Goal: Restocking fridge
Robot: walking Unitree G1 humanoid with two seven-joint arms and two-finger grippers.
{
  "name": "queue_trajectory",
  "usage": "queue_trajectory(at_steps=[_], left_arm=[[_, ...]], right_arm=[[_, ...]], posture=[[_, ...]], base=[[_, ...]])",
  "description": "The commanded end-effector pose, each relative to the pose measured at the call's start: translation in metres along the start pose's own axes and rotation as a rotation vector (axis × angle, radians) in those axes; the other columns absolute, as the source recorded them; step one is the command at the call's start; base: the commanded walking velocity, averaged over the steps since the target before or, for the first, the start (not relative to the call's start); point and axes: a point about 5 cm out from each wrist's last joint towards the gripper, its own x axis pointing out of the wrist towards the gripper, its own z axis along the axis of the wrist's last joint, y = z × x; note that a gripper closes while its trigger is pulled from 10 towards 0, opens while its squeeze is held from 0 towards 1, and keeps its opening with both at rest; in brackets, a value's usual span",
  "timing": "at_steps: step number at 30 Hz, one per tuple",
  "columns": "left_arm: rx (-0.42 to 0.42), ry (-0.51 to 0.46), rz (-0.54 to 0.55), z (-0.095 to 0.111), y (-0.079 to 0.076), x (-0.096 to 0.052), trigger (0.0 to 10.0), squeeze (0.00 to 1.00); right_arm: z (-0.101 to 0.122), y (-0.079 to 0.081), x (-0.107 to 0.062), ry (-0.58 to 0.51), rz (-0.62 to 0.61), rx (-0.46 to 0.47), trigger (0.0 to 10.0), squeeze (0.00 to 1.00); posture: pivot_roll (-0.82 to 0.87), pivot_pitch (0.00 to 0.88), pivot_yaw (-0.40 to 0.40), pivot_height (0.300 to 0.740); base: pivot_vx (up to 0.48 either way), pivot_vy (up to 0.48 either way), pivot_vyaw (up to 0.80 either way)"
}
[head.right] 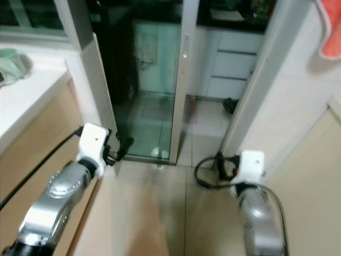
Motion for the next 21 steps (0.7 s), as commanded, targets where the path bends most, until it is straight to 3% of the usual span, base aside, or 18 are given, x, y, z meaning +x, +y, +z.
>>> queue_trajectory(at_steps=[1,21], left_arm=[[0.011,-0.013,-0.031,0.0045,-0.0093,0.0049,10.0,0.0],[0.034,-0.003,-0.024,0.0025,-0.0095,0.006,10.0,0.0]], right_arm=[[0.0006,-0.0156,-0.0024,-0.003,-0.053,-0.015,10.0,0.29],[-0.0036,-0.0137,-0.0009,0.008,-0.059,-0.03,10.0,0.28]], posture=[[-0.11,0.0,0.0,0.74],[-0.11,0.0,0.007,0.74]], base=[[0.0,0.0,0.0],[0.0,0.0,0.0]])
